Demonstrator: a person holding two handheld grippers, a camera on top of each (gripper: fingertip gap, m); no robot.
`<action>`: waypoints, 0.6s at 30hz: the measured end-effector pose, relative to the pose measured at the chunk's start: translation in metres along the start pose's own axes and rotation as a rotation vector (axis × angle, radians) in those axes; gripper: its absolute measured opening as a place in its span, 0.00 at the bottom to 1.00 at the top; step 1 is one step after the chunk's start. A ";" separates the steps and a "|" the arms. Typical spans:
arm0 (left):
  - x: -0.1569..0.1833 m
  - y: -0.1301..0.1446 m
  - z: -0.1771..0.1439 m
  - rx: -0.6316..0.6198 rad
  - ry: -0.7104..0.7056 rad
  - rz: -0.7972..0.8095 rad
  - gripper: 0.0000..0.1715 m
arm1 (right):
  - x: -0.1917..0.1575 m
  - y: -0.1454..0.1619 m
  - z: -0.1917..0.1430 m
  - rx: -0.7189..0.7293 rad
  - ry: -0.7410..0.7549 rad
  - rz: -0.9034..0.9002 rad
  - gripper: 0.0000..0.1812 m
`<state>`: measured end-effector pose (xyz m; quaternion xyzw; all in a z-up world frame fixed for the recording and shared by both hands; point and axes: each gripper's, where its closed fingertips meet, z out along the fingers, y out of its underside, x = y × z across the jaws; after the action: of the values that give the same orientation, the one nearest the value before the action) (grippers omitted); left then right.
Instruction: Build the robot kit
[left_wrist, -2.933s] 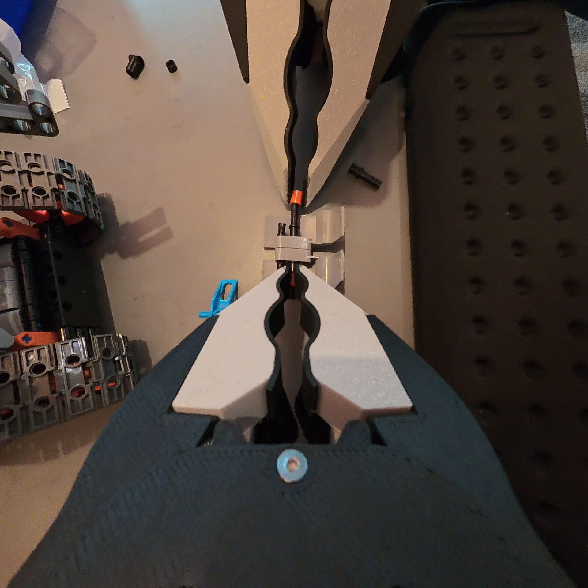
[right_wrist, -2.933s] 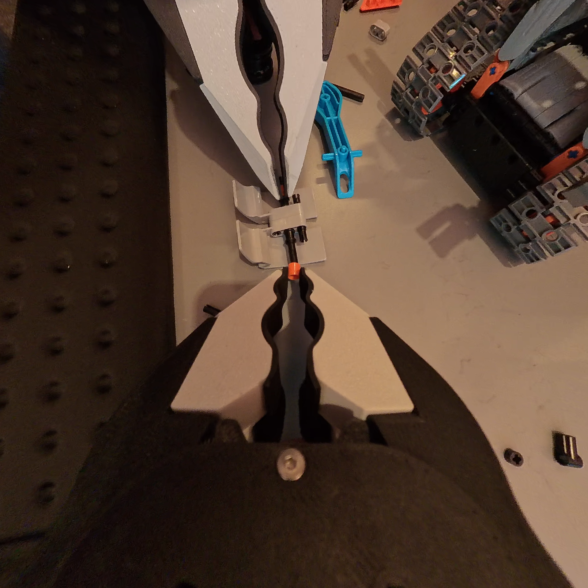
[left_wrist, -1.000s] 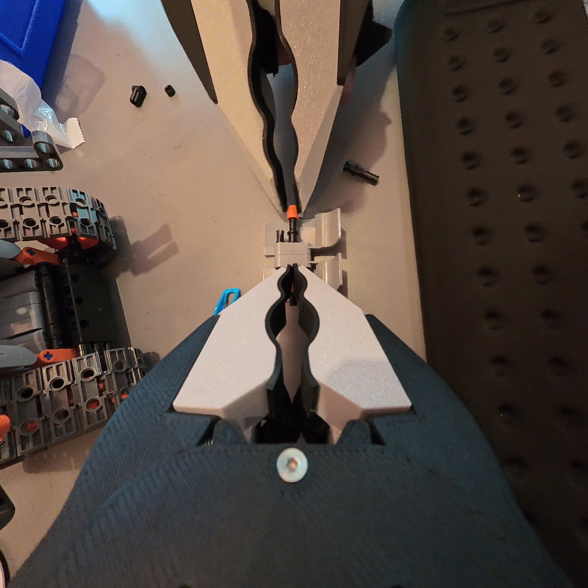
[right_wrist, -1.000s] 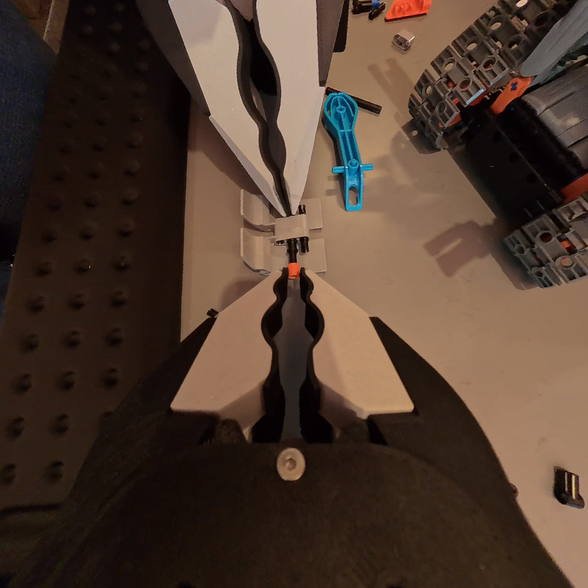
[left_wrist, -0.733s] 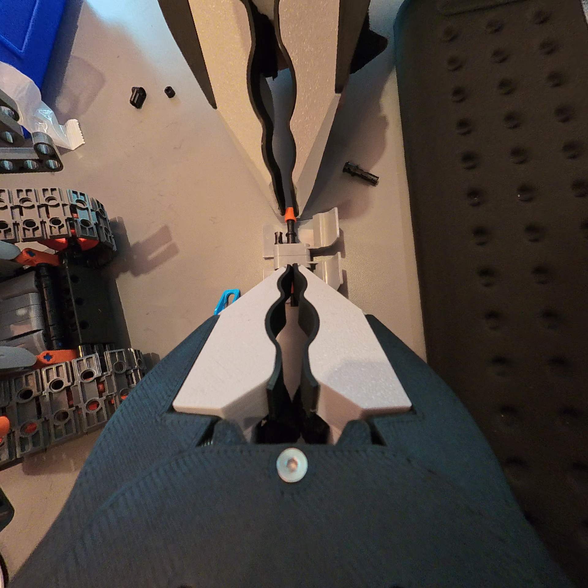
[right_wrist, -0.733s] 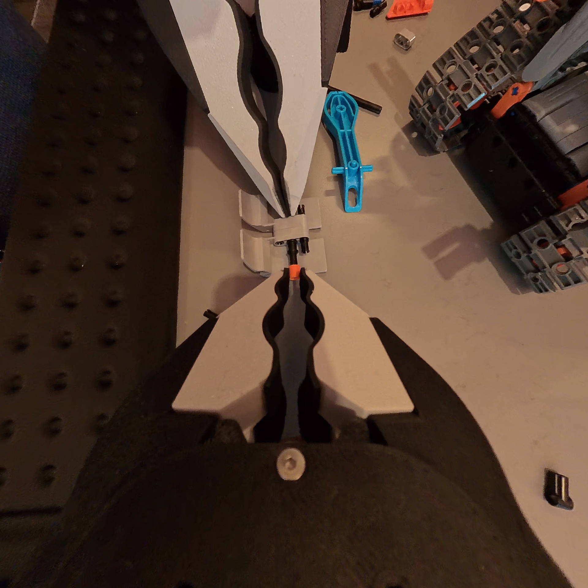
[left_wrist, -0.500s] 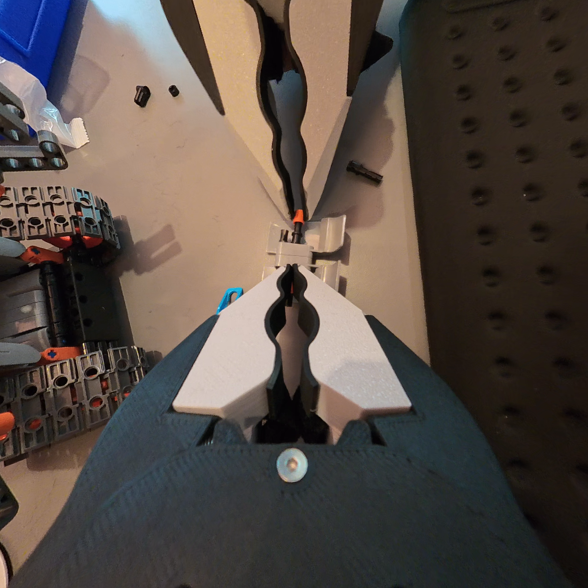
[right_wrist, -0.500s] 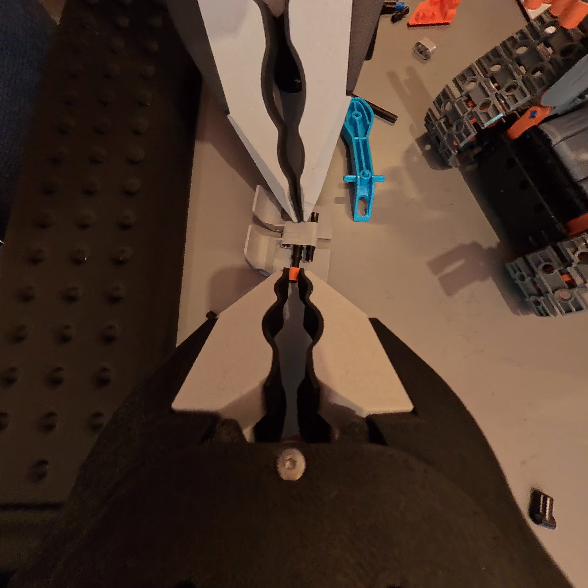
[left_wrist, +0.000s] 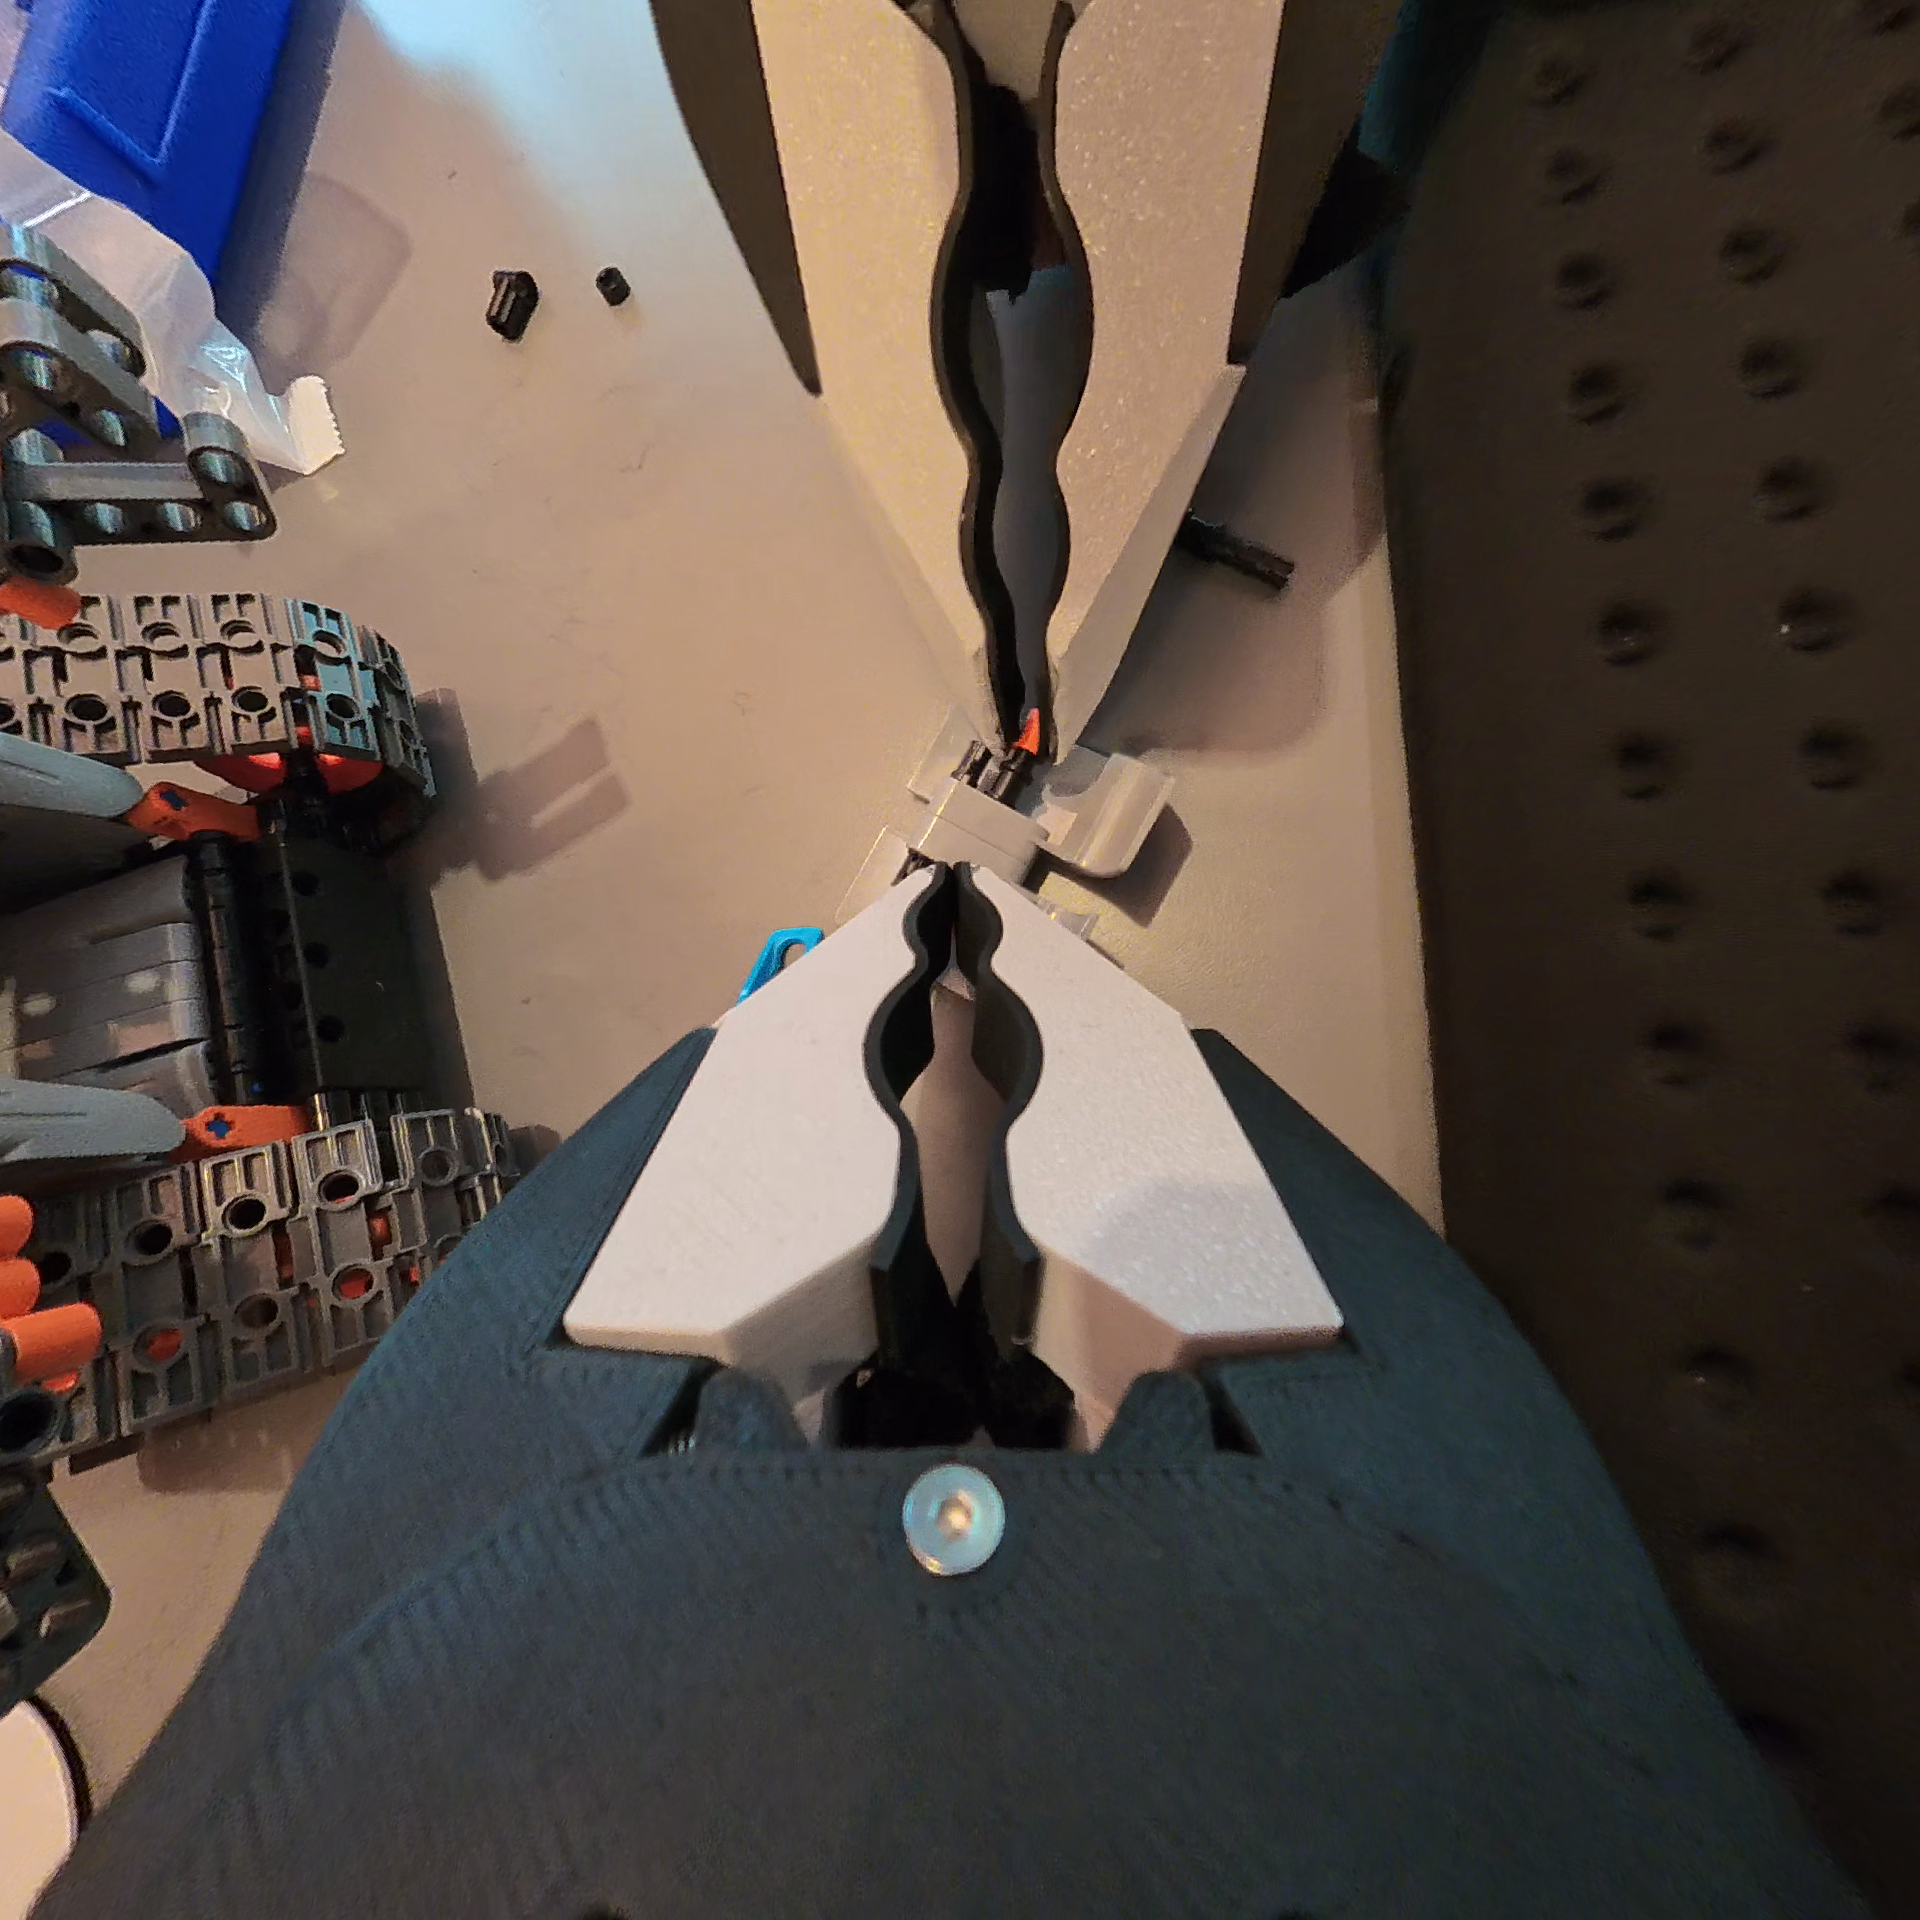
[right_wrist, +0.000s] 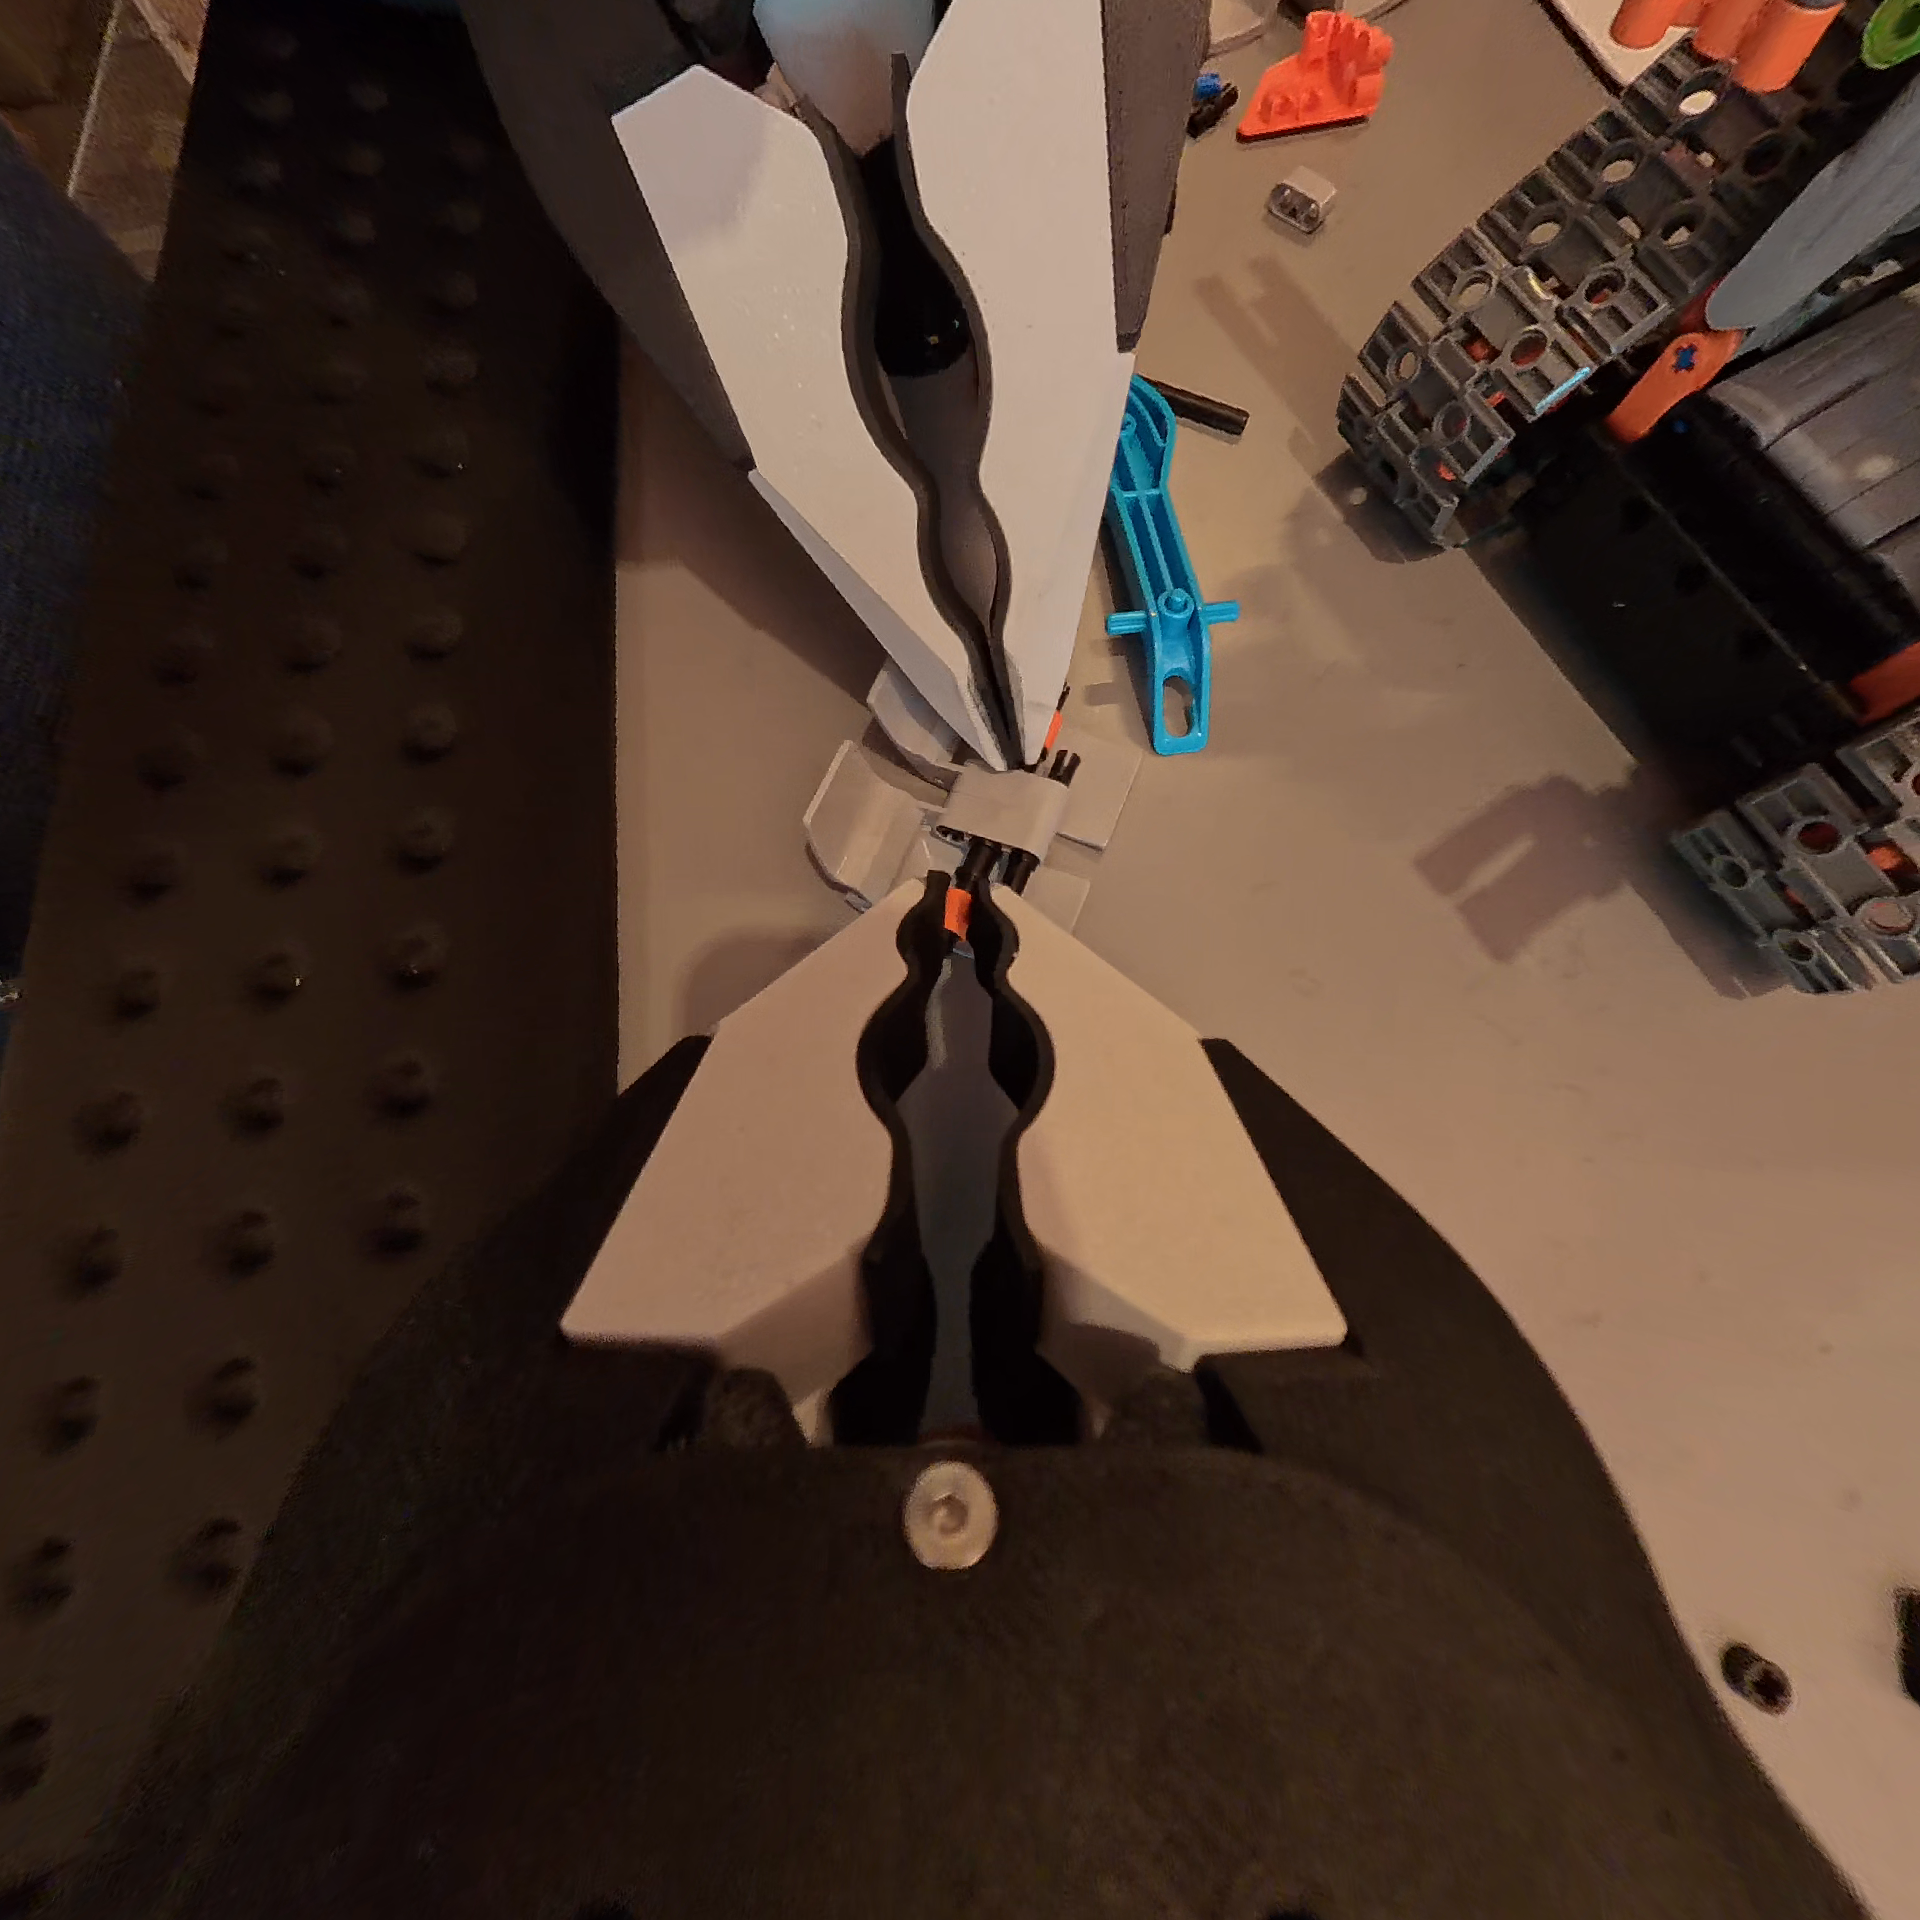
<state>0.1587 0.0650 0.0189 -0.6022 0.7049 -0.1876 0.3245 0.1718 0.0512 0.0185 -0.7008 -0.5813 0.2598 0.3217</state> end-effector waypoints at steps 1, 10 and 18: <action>-0.001 0.000 0.000 0.000 -0.003 0.003 0.00 | -0.001 0.000 0.000 0.009 0.005 0.002 0.01; -0.003 0.000 0.001 -0.004 -0.034 0.021 0.00 | -0.001 0.004 -0.008 0.015 0.064 0.051 0.02; -0.001 0.000 0.001 0.001 -0.049 0.026 0.00 | 0.001 0.009 -0.005 -0.027 0.103 0.049 0.01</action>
<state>0.1600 0.0665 0.0185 -0.5974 0.7042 -0.1688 0.3445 0.1817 0.0506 0.0154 -0.7315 -0.5501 0.2234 0.3352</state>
